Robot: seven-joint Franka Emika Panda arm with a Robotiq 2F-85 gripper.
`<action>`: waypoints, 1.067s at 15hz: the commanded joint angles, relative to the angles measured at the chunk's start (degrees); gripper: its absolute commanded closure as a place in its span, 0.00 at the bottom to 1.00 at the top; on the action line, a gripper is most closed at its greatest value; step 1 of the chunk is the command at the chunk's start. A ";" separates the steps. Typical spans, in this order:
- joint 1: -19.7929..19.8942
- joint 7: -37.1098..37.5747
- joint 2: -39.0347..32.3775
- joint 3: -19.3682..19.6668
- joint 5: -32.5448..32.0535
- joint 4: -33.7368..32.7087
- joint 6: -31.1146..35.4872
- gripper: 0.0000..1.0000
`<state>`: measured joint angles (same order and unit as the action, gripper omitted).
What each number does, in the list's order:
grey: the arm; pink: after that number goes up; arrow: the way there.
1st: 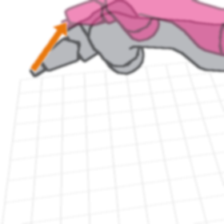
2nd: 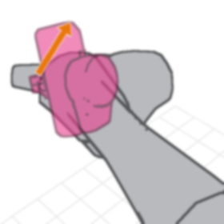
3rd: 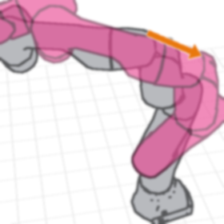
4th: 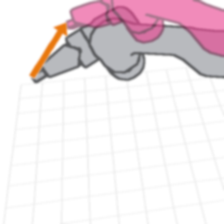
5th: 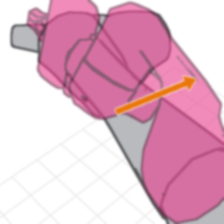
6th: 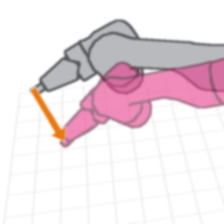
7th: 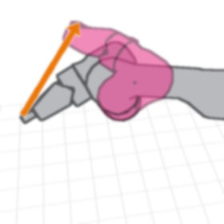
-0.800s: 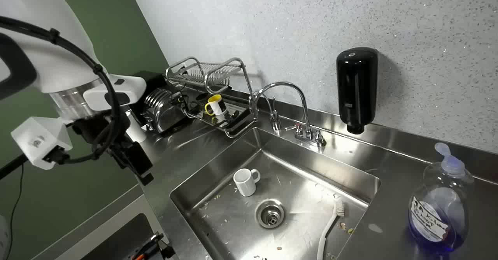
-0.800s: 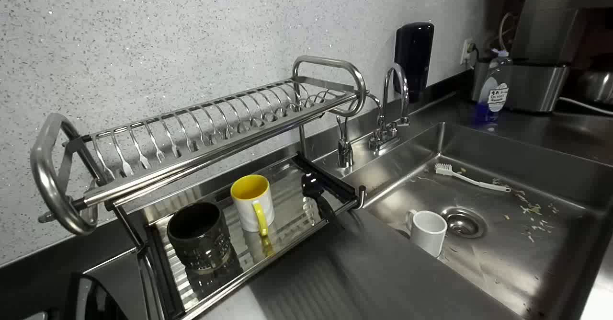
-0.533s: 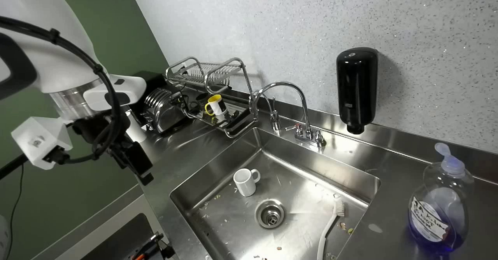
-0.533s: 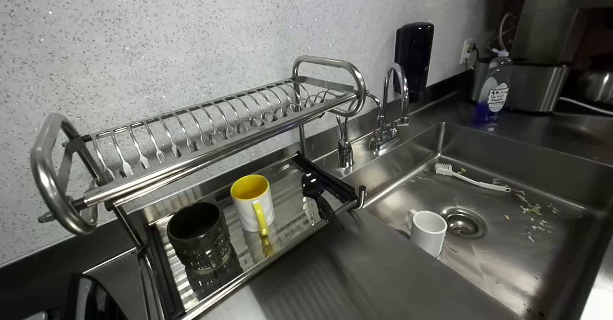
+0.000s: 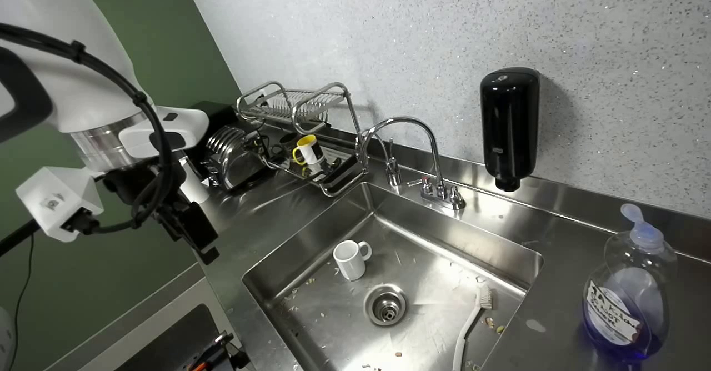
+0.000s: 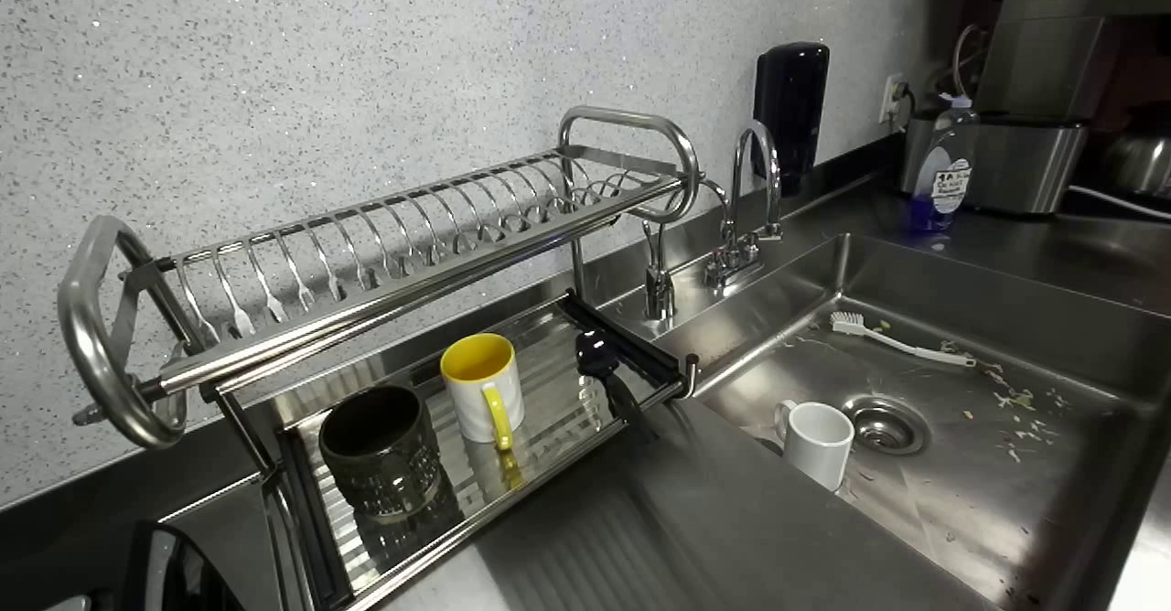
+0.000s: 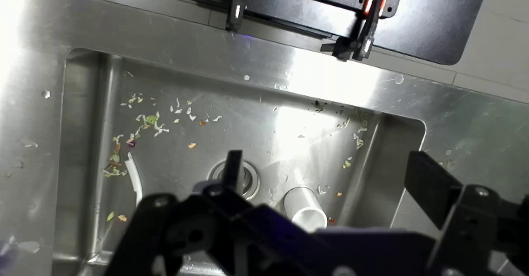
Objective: Put the black inside the sink
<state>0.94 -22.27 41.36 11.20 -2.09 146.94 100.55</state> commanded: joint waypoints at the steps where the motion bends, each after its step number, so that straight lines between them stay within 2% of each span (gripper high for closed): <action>1: 0.03 0.00 -0.03 -0.05 0.03 -0.09 -0.10 0.00; 4: 0.03 0.00 -0.03 -0.05 0.03 -0.09 -0.10 0.00; 8: -3.00 4.22 0.08 -5.14 2.77 2.43 6.25 0.00; 11: -7.12 9.84 -1.76 -10.60 8.45 4.68 16.30 0.00; 13: -9.56 14.53 -4.66 -15.02 11.25 6.01 26.95 0.00; 16: -10.47 21.17 -13.51 -20.32 10.20 5.48 40.53 0.00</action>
<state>-9.11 -6.00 36.04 -5.95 8.51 153.44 131.33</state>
